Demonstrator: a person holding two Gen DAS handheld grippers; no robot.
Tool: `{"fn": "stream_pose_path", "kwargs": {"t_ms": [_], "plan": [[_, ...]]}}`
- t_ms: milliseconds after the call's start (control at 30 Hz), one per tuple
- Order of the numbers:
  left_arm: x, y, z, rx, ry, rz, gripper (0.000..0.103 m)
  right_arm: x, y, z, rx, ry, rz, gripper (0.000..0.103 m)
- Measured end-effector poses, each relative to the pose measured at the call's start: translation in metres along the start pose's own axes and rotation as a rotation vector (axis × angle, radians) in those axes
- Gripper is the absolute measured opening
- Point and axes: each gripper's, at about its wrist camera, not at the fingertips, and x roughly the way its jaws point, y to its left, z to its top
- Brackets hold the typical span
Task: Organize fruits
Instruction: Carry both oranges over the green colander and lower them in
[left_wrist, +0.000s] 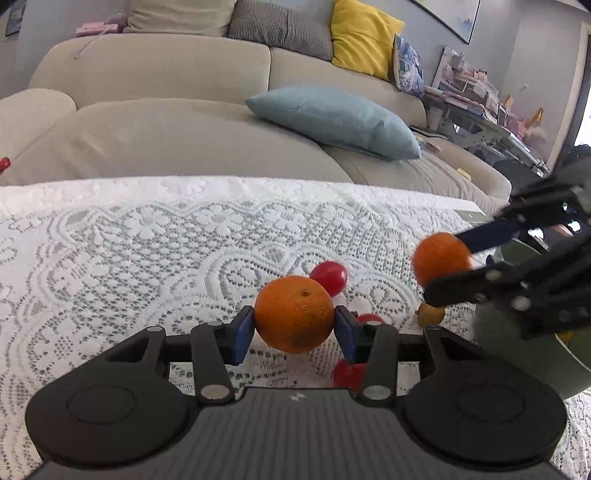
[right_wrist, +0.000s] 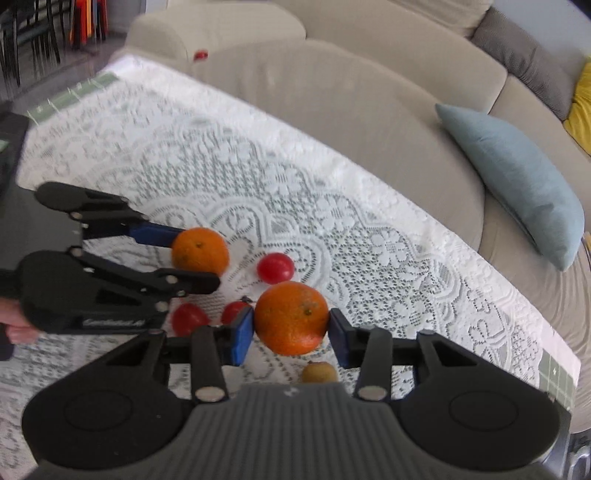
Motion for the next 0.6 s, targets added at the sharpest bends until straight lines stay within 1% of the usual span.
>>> {"fn": "stream_pose_path", "kwargs": {"t_ms": [333, 467, 600], "plan": [[-0.026, -0.026, 0.002, 0.063, -0.029, 0.002, 0.053, -0.053, 0.000, -0.056, 0.183, -0.175, 0.026, 0.041], [-0.039, -0.045, 0.002, 0.106, -0.047, -0.009, 0.053, -0.071, 0.004, -0.082, 0.237, -0.246, -0.019, 0.041], [-0.050, -0.067, 0.002, 0.128, -0.058, -0.024, 0.053, -0.083, 0.005, -0.104, 0.298, -0.291, -0.058, 0.041]]}}
